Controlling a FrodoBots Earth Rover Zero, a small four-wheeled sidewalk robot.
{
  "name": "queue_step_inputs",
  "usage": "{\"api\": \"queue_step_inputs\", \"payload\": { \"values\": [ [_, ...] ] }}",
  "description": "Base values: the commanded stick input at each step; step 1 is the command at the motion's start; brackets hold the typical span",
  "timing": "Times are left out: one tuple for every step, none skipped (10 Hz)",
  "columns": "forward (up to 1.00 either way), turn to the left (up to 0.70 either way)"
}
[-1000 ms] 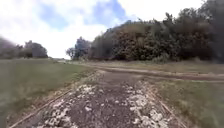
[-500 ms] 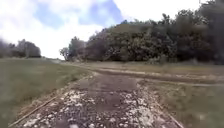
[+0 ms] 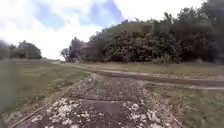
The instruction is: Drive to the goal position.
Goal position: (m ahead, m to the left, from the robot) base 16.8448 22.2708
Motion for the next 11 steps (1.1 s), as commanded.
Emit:
{"api": "queue_step_inputs", "payload": {
  "values": [
    [0.85,0.00],
    [0.85,0.00],
    [0.85,-0.01],
    [0.85,-0.02],
    [0.85,-0.02],
    [0.85,-0.04],
    [0.85,-0.12],
    [0.85,-0.26],
    [0.85,-0.31],
    [0.85,0.00],
    [0.85,0.00]
  ]
}}
